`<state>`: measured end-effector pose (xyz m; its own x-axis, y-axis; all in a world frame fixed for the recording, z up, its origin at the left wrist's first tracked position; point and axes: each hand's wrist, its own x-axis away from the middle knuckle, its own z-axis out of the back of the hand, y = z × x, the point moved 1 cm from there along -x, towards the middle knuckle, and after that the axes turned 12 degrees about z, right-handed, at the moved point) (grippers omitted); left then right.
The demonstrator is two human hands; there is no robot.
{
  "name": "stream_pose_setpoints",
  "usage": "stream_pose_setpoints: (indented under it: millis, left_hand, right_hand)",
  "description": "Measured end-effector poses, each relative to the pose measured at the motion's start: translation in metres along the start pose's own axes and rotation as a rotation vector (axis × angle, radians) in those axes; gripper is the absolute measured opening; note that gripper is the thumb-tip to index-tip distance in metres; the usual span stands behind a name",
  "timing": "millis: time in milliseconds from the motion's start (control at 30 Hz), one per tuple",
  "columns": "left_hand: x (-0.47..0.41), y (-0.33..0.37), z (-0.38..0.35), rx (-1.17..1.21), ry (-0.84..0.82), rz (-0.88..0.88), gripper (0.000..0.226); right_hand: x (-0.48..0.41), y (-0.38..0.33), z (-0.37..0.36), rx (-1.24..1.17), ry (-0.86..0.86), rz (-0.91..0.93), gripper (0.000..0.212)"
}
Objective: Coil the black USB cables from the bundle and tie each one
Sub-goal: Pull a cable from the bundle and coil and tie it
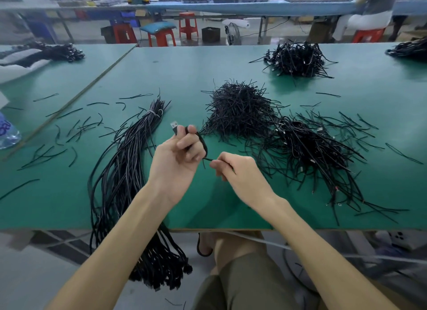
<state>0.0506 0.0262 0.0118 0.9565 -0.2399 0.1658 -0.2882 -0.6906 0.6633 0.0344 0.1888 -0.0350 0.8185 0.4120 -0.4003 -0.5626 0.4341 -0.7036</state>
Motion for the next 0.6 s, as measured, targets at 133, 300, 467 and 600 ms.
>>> stream_pose_setpoints:
  millis: [133,300,467,600]
  left_hand:
    - [0.002,-0.003,0.003,-0.284,0.004,-0.042,0.027]
    - [0.001,-0.003,0.004,-0.319,-0.001,-0.083,0.029]
    - [-0.004,0.006,0.014,-0.079,0.006,-0.04,0.034]
    - [-0.007,0.017,0.026,0.046,0.06,-0.08,0.034]
  right_hand:
    - [-0.006,0.001,0.014,0.14,-0.084,0.027,0.036]
    - [-0.003,-0.004,0.014,0.16,-0.113,0.034,0.031]
    - [0.003,-0.007,0.012,0.137,-0.008,0.084,0.017]
    - [0.007,-0.008,0.018,0.167,0.062,0.045,0.033]
